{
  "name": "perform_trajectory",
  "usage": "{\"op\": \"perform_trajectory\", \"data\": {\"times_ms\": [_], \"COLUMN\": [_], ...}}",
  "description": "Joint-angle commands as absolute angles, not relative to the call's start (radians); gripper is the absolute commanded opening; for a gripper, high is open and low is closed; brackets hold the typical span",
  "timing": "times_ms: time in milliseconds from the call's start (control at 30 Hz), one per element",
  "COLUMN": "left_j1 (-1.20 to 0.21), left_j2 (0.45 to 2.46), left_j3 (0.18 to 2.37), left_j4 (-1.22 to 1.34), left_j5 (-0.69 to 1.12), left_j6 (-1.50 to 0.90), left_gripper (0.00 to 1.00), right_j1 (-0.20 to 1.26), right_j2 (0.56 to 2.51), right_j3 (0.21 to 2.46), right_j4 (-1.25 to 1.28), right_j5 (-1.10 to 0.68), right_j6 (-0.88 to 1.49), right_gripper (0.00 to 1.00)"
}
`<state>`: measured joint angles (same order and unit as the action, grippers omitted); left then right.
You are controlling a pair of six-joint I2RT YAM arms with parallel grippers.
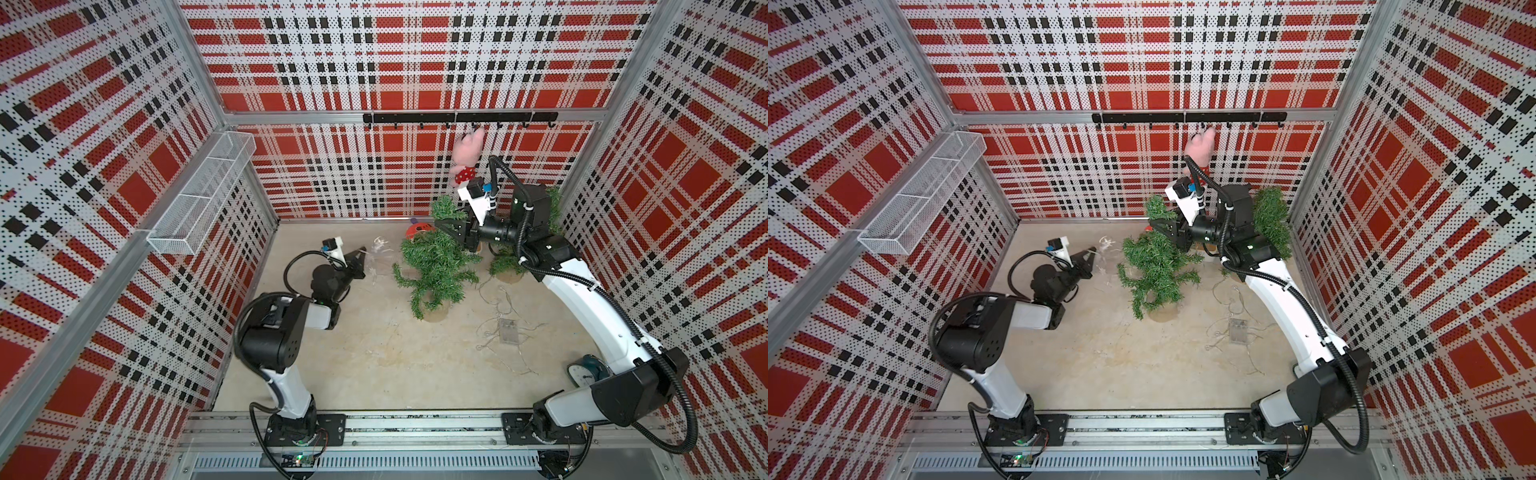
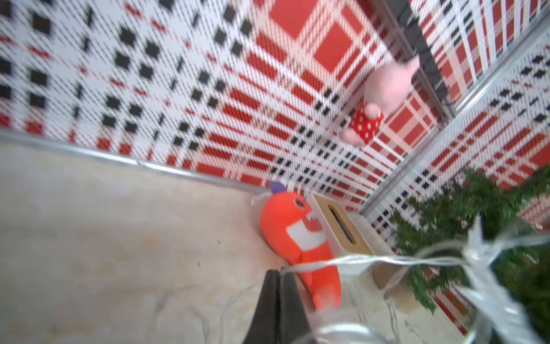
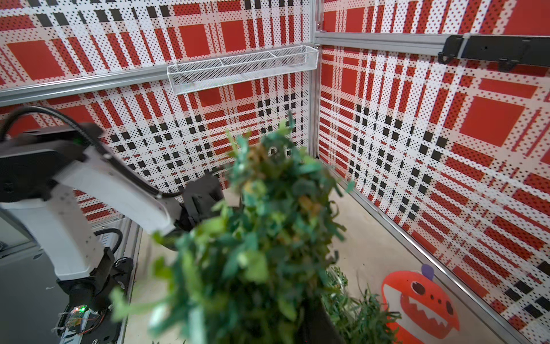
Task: Wrap string light around the christmas tree
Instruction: Wrap the light string around the Christmas tree.
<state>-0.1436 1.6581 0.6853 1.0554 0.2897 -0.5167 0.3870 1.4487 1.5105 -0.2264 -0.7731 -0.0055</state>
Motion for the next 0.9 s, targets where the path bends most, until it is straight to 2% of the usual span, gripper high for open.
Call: {"op": "perform_trajectory", "data": {"times_ms": [0, 167, 333, 433, 567, 800, 867], "left_j1": [-0.122, -0.11, -0.107, -0.127, -0.143, -0.179, -0.202], "left_j2": [1.489, 1.432, 1.424, 1.399, 1.345, 1.268, 1.25], "left_j3": [0.839, 1.195, 1.414, 1.422, 1.372, 1.224, 1.141], "left_j4": [0.648, 0.092, -0.187, -0.273, -0.335, -0.277, -0.184], "left_j5": [0.278, 0.278, 0.311, 0.35, 0.367, 0.446, 0.508], "left_j6": [-0.418, -0.329, -0.358, -0.362, -0.41, -0.532, -0.619], "left_gripper": [0.0, 0.0, 0.0, 0.02, 0.03, 0.11, 0.13], "right_j1": [0.41, 0.508, 0.613, 0.663, 0.702, 0.709, 0.709], "right_j2": [1.418, 1.446, 1.512, 1.56, 1.61, 1.703, 1.706], "right_j3": [1.459, 1.365, 1.308, 1.292, 1.312, 1.402, 1.389], "right_j4": [-0.054, 0.106, 0.288, 0.412, 0.512, 0.494, 0.478], "right_j5": [-0.735, -0.585, -0.325, -0.174, -0.073, -0.078, -0.1], "right_j6": [0.058, 0.086, 0.089, 0.095, 0.077, 0.09, 0.108], "right_gripper": [0.0, 0.0, 0.0, 0.0, 0.0, 0.0, 0.11]}}
